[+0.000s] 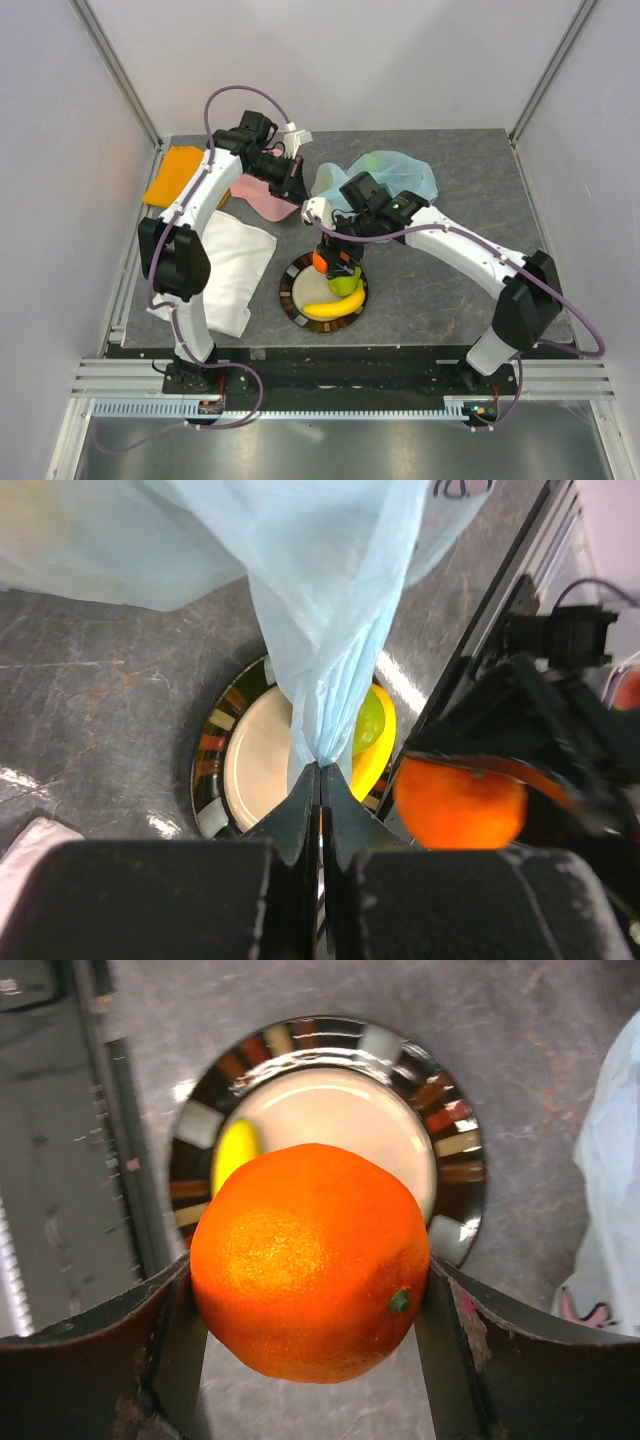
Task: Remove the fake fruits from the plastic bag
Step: Place the fake fruit on the plate.
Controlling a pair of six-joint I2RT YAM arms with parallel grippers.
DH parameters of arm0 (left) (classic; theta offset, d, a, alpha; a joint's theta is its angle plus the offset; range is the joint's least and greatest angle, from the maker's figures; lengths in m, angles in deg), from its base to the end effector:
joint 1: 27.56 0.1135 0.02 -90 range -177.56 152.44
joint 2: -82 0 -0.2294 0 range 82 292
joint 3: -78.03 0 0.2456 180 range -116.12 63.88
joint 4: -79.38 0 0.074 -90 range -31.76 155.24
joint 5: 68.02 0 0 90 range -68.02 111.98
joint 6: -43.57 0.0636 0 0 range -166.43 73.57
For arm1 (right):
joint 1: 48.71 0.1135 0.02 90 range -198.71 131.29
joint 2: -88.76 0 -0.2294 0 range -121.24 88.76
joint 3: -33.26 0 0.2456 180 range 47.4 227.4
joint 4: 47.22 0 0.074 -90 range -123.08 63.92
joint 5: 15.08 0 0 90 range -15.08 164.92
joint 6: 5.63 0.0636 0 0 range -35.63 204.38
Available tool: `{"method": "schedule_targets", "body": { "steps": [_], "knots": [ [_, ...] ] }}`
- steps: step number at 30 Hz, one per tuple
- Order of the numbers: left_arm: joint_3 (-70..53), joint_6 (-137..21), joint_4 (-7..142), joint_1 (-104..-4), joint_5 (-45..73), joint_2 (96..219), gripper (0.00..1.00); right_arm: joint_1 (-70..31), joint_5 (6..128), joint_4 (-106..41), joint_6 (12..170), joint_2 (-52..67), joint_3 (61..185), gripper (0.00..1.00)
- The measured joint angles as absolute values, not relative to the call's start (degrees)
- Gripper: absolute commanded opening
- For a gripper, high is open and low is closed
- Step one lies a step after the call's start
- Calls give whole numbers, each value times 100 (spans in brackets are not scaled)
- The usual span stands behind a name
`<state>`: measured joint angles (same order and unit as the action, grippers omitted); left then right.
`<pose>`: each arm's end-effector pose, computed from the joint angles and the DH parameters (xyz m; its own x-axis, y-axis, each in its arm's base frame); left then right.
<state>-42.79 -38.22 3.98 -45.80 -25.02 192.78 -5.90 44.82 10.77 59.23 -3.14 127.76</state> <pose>0.3579 -0.1669 0.2641 -0.7826 0.3605 -0.5076 0.6212 0.5060 -0.5984 0.2323 0.2587 0.2477 -0.2080 -0.6937 -0.6895 -0.9779 0.1617 0.1324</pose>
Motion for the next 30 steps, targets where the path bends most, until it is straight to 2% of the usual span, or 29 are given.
{"method": "schedule_targets", "body": {
  "steps": [9,20,30],
  "knots": [
    [-4318,-4430,702,-4265,-3040,19293,2,-339,5371,258,6078,-1370,12809,48],
    [-4071,-4624,846,-4084,-3313,18998,1,-182,6036,161,6211,-2469,13443,51],
    [-4069,-4666,883,-3953,-3409,18987,1,-177,6160,474,6209,-2747,13670,49]
  ]
}}
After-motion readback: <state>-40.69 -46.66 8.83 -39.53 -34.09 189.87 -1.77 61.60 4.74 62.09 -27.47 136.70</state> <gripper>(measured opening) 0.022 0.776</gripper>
